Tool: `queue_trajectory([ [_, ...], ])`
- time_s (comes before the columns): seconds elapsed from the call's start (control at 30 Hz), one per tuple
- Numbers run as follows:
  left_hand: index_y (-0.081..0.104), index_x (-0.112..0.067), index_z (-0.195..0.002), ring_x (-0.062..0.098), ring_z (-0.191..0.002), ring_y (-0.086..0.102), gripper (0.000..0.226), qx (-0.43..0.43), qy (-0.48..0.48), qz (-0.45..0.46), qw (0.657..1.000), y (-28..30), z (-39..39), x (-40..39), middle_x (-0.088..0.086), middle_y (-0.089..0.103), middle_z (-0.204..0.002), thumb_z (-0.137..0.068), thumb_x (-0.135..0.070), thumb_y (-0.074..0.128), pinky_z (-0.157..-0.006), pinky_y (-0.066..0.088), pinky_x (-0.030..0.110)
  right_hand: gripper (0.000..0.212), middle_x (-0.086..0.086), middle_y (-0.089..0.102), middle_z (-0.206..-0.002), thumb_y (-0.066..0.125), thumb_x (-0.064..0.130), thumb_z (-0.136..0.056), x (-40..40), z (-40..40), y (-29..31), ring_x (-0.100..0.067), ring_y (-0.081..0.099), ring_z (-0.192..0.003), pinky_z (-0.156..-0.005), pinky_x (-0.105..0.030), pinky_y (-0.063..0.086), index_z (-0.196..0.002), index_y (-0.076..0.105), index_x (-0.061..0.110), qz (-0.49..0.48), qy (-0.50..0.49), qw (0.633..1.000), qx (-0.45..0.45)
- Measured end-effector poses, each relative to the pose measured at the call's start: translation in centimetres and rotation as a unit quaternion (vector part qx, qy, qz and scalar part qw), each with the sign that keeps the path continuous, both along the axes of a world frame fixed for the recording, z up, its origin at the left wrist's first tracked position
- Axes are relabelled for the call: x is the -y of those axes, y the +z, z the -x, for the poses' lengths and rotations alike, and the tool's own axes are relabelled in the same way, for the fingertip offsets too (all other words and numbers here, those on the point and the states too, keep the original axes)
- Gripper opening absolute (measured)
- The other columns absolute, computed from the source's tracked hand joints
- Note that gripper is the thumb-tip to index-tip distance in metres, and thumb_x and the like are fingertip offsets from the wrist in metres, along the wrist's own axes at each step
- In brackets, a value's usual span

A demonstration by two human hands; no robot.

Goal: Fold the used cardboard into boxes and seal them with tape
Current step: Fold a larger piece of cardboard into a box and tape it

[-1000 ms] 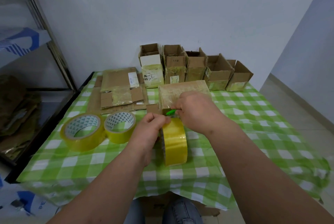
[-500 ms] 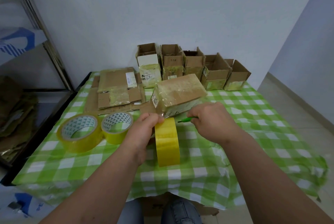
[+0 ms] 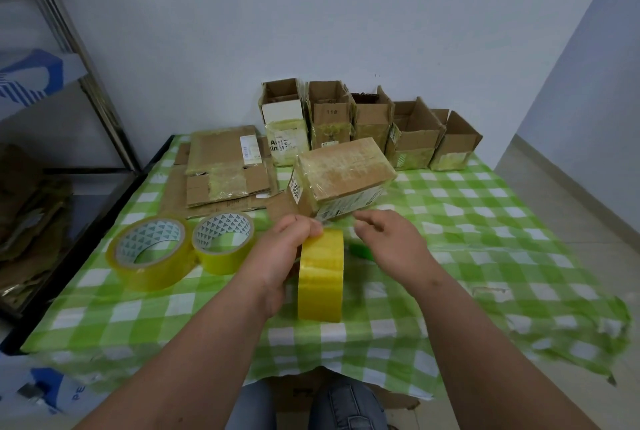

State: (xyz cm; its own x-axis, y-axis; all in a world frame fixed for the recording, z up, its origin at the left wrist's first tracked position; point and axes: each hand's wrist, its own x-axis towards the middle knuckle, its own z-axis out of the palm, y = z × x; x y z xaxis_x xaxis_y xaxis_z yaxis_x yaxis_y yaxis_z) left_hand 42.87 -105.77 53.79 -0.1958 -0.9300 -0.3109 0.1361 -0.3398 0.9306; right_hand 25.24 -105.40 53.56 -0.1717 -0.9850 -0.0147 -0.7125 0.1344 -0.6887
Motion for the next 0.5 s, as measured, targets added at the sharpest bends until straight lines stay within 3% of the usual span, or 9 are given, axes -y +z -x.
queue_trajectory([
  [0.07, 0.072, -0.029, -0.076, 0.027, -0.090, 0.058, 0.012, 0.001, -0.005, 0.003, 1.000, 0.0, 0.1, 0.0, 0.002, 0.066, -0.086, -0.082, -0.021, 0.066, -0.083, 0.043, 0.042, 0.027, 0.006, 0.069, -0.110, 0.057, 0.041, -0.096, 0.0, -1.5, 1.2, -0.017, 0.060, -0.108, -0.092, -0.038, 0.046, -0.101, 0.073, 0.022, -0.042, -0.008, 0.973, 0.226],
  [0.13, 0.072, -0.030, -0.075, 0.028, -0.091, 0.059, 0.010, 0.002, -0.011, 0.010, 1.000, 0.0, 0.1, -0.1, 0.003, 0.067, -0.087, -0.079, -0.023, 0.067, -0.085, 0.044, 0.042, 0.024, 0.002, 0.073, -0.097, 0.066, 0.040, -0.089, 0.0, -2.3, 1.6, -0.019, 0.063, -0.100, -0.087, -0.035, 0.045, -0.085, 0.076, 0.019, -0.076, -0.013, 0.943, 0.323],
  [0.27, 0.071, -0.030, -0.074, 0.026, -0.090, 0.061, 0.009, 0.013, -0.012, 0.022, 1.000, 0.1, -0.1, -0.2, 0.001, 0.069, -0.085, -0.080, -0.023, 0.069, -0.085, 0.046, 0.041, 0.019, -0.006, 0.062, -0.075, 0.074, 0.019, -0.082, 0.4, -3.2, 1.6, -0.022, 0.058, -0.080, -0.076, -0.034, 0.043, -0.070, 0.061, 0.013, -0.069, -0.021, 0.929, 0.362],
  [0.5, 0.065, -0.024, -0.084, 0.019, -0.079, 0.059, 0.006, 0.027, 0.001, 0.038, 0.999, -0.1, 0.2, -0.3, -0.004, 0.066, -0.078, -0.085, -0.019, 0.067, -0.071, 0.044, 0.031, 0.019, 0.001, 0.065, -0.078, 0.062, 0.010, -0.091, 0.3, -4.3, 2.3, -0.017, 0.058, -0.077, -0.071, -0.031, 0.046, -0.073, 0.063, 0.018, -0.034, -0.029, 0.959, 0.280],
])
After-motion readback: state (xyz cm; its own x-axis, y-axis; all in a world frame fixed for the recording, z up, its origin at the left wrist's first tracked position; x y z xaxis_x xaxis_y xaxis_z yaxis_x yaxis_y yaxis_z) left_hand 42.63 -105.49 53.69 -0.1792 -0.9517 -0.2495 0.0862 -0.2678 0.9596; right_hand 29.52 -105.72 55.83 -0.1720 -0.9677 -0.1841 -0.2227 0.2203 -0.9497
